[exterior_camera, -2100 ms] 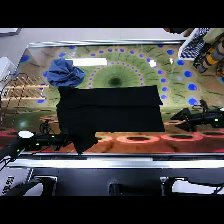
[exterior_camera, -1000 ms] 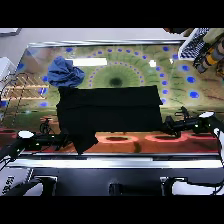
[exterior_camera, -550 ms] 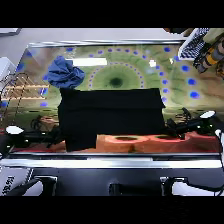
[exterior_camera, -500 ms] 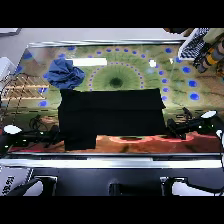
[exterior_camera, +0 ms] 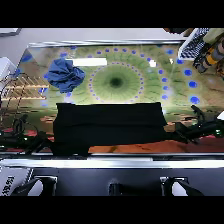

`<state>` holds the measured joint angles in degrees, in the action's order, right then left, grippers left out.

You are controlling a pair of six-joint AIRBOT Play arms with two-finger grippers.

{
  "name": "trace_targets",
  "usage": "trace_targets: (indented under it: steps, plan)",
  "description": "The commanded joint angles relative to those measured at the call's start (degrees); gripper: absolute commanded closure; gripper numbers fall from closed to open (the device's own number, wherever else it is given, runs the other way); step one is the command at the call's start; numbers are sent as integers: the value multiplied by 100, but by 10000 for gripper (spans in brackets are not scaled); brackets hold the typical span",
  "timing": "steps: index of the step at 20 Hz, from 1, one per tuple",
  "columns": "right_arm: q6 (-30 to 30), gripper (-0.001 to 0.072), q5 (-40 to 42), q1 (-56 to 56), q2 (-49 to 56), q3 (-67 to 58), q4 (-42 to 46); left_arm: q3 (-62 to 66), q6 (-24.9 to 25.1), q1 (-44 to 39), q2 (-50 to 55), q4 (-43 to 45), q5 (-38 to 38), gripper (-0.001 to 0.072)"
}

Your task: Fold the clothes and pants, and hang the long-sleeved shirts on hangers.

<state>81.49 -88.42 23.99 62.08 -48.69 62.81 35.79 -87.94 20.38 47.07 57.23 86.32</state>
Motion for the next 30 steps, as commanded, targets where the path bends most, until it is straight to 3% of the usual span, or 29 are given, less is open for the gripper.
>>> trace_targets:
  steps: [1, 4, 10, 14, 23, 25, 26, 27, 28, 29, 30]
  plan:
    - [-420, 686, 629, -2, -20, -24, -780, 356, 103, -107, 232, -7, -83, 692]
    - [-839, 686, 1137, -2, 542, -267, -1246, 1049, 420, -424, 1117, -22, -284, 692]
    - [-1027, 686, 1790, -369, 1856, -1158, -1340, 2938, 699, -883, 3401, -20, -407, 692]
    - [-387, 686, 2511, -850, 2485, -1753, -824, 4192, 693, -1019, 4605, -24, -345, 692]
    - [-111, 681, 2579, -990, 3276, -2291, -815, 6107, 415, -1182, 6107, -24, -188, 692]
    - [-42, 598, 2583, -990, 3366, -2291, -861, 6172, 396, -1202, 6304, -44, -188, 689]
    - [22, 535, 2579, -990, 3368, -2291, -852, 6172, 396, -1202, 6360, -63, -188, 660]
    - [46, 468, 2518, -988, 3359, -2317, -852, 6175, 396, -1200, 6371, -63, -203, 556]
    - [138, 384, 2341, -968, 3348, -2409, -787, 6201, 393, -1187, 6356, -63, -212, 400]
    - [262, 344, 2063, -892, 3333, -2575, -708, 6286, 387, -1154, 6349, -61, -166, 299]
    - [337, 311, 1753, -765, 3307, -2789, -640, 6428, 282, -1126, 6343, -33, -87, 288]
